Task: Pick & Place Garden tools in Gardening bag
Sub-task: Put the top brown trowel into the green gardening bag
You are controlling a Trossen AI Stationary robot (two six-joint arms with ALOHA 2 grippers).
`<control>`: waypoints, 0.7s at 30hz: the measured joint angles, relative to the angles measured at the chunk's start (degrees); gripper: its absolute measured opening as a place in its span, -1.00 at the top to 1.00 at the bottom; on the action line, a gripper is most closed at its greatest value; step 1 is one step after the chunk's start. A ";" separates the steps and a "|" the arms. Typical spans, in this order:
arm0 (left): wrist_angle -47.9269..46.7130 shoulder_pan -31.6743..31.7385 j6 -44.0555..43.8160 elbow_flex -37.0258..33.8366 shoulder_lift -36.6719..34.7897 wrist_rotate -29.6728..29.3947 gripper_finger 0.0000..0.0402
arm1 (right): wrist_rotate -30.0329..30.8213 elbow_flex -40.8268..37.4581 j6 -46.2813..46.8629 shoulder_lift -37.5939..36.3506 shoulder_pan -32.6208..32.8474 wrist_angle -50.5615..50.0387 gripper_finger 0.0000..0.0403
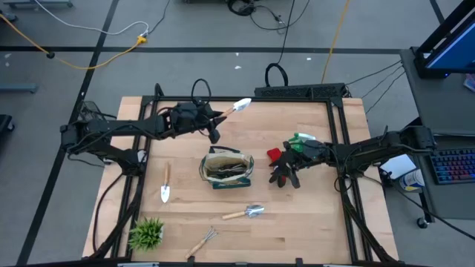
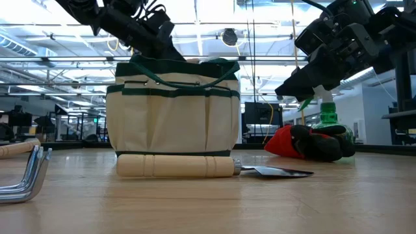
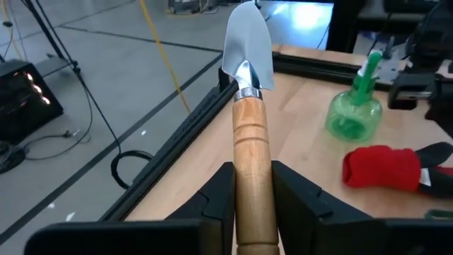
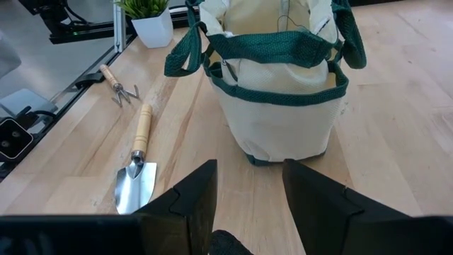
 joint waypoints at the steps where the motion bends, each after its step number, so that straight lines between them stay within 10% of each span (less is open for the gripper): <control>1: -0.23 -0.21 0.00 0.00 0.06 0.00 0.64 | 0.00 0.00 0.00 0.00 -0.02 0.00 0.22; 21: -0.87 -6.77 -0.45 -0.01 -1.67 -0.02 0.63 | -0.01 0.00 0.00 0.00 0.00 0.00 0.22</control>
